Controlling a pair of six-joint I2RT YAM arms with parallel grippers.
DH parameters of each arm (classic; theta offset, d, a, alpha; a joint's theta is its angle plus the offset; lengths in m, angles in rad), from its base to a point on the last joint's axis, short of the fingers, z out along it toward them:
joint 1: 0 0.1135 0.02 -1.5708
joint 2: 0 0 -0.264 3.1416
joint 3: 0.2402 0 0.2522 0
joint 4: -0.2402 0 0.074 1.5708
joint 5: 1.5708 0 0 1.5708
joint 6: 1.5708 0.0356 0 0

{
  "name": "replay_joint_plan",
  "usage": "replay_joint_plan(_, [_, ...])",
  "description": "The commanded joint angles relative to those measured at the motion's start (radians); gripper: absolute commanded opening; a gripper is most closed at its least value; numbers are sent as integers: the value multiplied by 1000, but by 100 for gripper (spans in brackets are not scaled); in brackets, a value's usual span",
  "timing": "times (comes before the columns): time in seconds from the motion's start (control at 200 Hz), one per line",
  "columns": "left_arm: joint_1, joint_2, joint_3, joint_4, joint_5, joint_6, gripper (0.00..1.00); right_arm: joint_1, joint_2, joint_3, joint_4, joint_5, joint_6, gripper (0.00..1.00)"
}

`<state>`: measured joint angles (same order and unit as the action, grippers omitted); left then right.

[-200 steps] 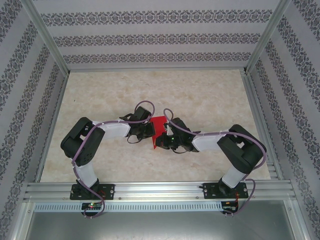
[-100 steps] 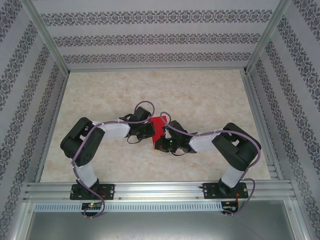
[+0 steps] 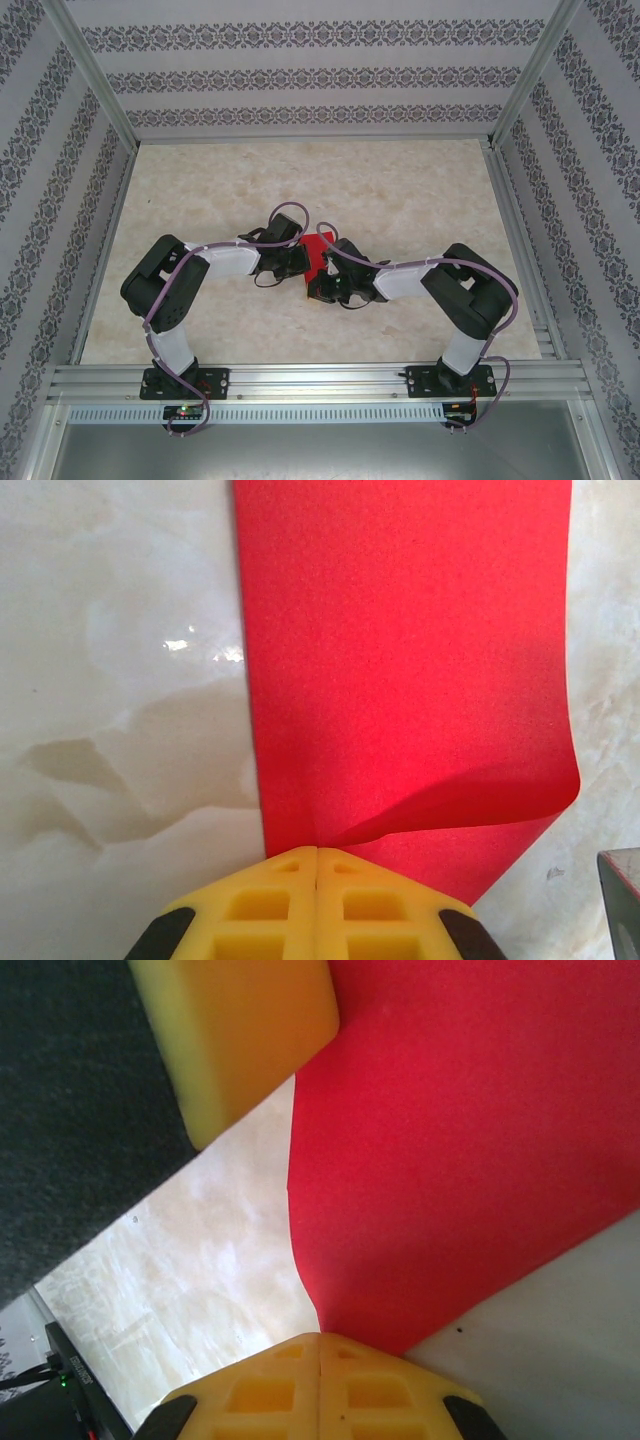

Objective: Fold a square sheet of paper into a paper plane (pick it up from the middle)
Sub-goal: Third fold the triangle at the center of the table.

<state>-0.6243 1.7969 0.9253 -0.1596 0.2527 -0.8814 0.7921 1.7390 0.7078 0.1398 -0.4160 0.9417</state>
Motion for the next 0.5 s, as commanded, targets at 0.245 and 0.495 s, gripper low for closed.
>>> replay_joint_plan(0.245, [-2, 45, -36, -127, -107, -7, 0, -78, -165, 27, -117, 73, -80, 6])
replay_joint_plan(0.495, [-2, 48, -26, -128, -105, -2, 0, -87, -65, 74, -117, 56, -88, 6])
